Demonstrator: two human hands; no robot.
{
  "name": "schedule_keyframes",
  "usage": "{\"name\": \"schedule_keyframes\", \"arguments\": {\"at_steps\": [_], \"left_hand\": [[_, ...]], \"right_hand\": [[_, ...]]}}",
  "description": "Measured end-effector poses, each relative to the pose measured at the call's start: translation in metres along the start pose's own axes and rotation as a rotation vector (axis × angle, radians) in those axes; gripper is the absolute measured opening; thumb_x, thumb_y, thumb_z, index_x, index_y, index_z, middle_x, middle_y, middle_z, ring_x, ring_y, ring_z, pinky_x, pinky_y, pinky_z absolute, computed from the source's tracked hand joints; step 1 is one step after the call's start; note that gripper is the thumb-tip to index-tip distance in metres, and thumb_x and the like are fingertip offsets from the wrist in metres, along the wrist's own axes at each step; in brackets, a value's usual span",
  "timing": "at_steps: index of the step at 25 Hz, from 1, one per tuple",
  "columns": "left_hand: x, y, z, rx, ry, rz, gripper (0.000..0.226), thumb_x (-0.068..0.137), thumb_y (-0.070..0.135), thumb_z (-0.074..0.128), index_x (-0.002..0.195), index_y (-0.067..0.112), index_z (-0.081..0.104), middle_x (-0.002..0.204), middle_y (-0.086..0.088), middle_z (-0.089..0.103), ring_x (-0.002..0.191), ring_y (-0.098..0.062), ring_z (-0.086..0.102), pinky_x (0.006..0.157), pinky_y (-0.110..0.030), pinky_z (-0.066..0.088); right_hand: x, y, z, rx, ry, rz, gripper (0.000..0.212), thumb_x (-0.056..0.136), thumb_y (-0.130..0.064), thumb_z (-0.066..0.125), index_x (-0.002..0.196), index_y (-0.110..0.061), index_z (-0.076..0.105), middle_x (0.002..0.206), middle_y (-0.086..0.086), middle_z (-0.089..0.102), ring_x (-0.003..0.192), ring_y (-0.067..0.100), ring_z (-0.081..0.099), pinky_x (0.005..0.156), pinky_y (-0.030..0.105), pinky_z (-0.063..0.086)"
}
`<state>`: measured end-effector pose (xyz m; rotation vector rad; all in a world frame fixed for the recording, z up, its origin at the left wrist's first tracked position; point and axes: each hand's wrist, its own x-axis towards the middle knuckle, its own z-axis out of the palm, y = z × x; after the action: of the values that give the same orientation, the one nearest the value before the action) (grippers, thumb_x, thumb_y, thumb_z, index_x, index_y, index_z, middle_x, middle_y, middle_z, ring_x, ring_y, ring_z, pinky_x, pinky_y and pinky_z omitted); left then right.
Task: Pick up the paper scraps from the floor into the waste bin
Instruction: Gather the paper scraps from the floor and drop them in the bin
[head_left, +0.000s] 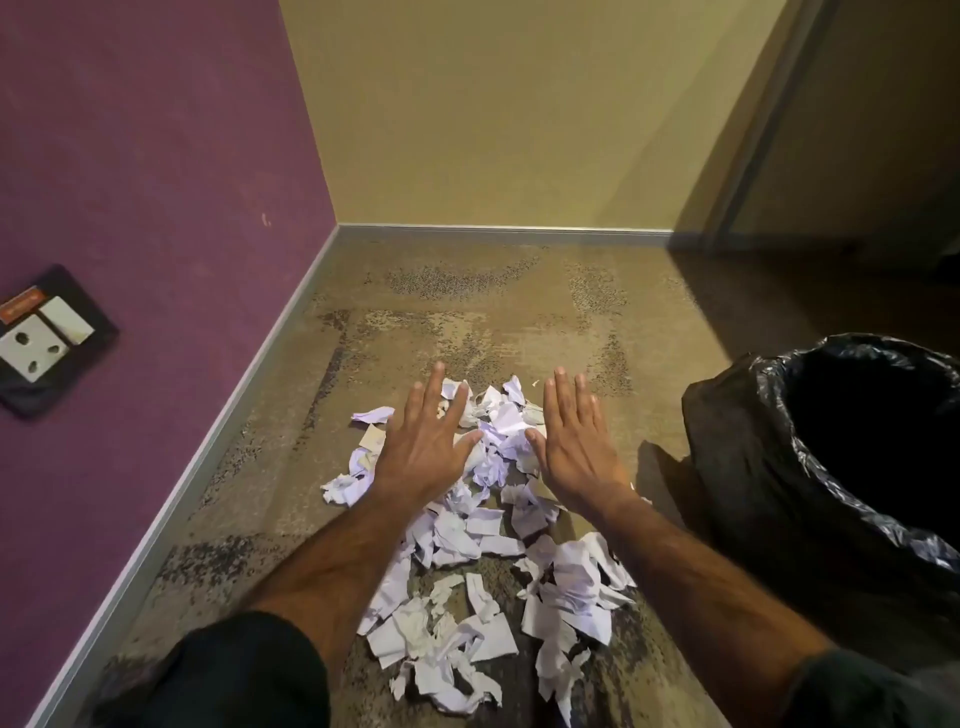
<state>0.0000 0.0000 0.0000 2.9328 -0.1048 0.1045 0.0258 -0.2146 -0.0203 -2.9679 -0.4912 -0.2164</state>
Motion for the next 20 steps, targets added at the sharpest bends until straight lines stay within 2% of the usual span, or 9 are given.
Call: {"name": "schedule_keyframes", "arguments": {"at_steps": [2, 4, 6, 8, 10, 12, 16, 20], "left_hand": [[0.001, -0.002, 0.006, -0.029, -0.167, -0.021, 0.084, 0.092, 0.075, 0.038, 0.160, 0.040, 0.002, 0.168, 0.006, -0.021, 0.155, -0.033, 0.004, 0.109, -0.061, 0.037], [0.000, -0.007, 0.011, -0.004, -0.293, -0.035, 0.098, 0.081, 0.085, 0.046, 0.159, 0.043, 0.004, 0.169, 0.005, -0.014, 0.152, -0.036, 0.016, 0.106, -0.058, 0.040], [0.001, -0.008, 0.015, 0.036, -0.387, -0.015, 0.113, 0.070, 0.091, 0.053, 0.159, 0.043, 0.003, 0.169, 0.004, -0.012, 0.152, -0.037, 0.018, 0.109, -0.056, 0.037], [0.002, -0.011, 0.017, 0.041, -0.458, 0.007, 0.125, 0.063, 0.091, 0.061, 0.160, 0.039, 0.000, 0.170, 0.003, -0.012, 0.153, -0.035, 0.013, 0.114, -0.055, 0.034], [0.002, -0.012, 0.020, 0.035, -0.527, 0.019, 0.133, 0.061, 0.083, 0.072, 0.161, 0.034, -0.002, 0.170, 0.002, -0.011, 0.155, -0.033, 0.007, 0.117, -0.055, 0.030], [0.001, -0.011, 0.025, 0.035, -0.586, 0.032, 0.136, 0.064, 0.067, 0.083, 0.161, 0.030, -0.004, 0.170, 0.000, -0.008, 0.156, -0.031, 0.004, 0.118, -0.054, 0.028], [-0.008, -0.005, 0.037, 0.059, -0.593, 0.077, 0.128, 0.073, 0.032, 0.089, 0.161, 0.025, -0.004, 0.167, -0.009, 0.016, 0.150, -0.033, 0.023, 0.113, -0.047, 0.038], [-0.011, -0.001, 0.047, 0.024, -0.566, 0.056, 0.116, 0.078, 0.030, 0.085, 0.161, 0.031, 0.005, 0.157, -0.009, 0.031, 0.141, -0.031, 0.035, 0.105, -0.046, 0.046]], "right_hand": [[-0.003, 0.001, 0.005, 0.006, -0.057, 0.012, 0.075, 0.103, -0.054, 0.011, 0.156, -0.007, -0.012, 0.164, 0.015, -0.019, 0.151, 0.034, -0.019, 0.124, 0.048, -0.001], [-0.008, 0.004, 0.013, 0.020, -0.144, 0.023, 0.078, 0.101, -0.058, 0.013, 0.157, -0.009, -0.011, 0.165, 0.014, -0.018, 0.152, 0.036, -0.015, 0.124, 0.052, 0.003], [-0.009, 0.004, 0.018, 0.066, -0.277, 0.030, 0.085, 0.099, -0.062, 0.029, 0.157, -0.014, -0.010, 0.166, 0.011, -0.014, 0.153, 0.037, -0.007, 0.121, 0.057, 0.011], [-0.008, 0.006, 0.022, 0.139, -0.408, 0.042, 0.099, 0.092, -0.061, 0.052, 0.158, -0.017, -0.007, 0.167, 0.010, -0.009, 0.153, 0.037, 0.004, 0.119, 0.058, 0.021], [-0.008, 0.008, 0.026, 0.171, -0.504, 0.037, 0.111, 0.084, -0.056, 0.068, 0.158, -0.017, -0.005, 0.167, 0.010, -0.003, 0.151, 0.036, 0.014, 0.117, 0.054, 0.030], [-0.011, 0.008, 0.032, 0.149, -0.554, 0.030, 0.114, 0.079, -0.048, 0.077, 0.158, -0.017, 0.002, 0.166, 0.010, 0.006, 0.147, 0.036, 0.023, 0.114, 0.051, 0.036], [-0.019, 0.001, 0.040, 0.081, -0.464, -0.043, 0.089, 0.087, -0.023, 0.069, 0.156, -0.019, 0.013, 0.156, 0.011, 0.028, 0.134, 0.032, 0.037, 0.101, 0.043, 0.048], [-0.022, -0.010, 0.043, 0.149, -0.440, -0.039, 0.083, 0.088, -0.019, 0.066, 0.155, -0.020, 0.017, 0.146, 0.012, 0.036, 0.125, 0.031, 0.045, 0.090, 0.037, 0.047]]}}
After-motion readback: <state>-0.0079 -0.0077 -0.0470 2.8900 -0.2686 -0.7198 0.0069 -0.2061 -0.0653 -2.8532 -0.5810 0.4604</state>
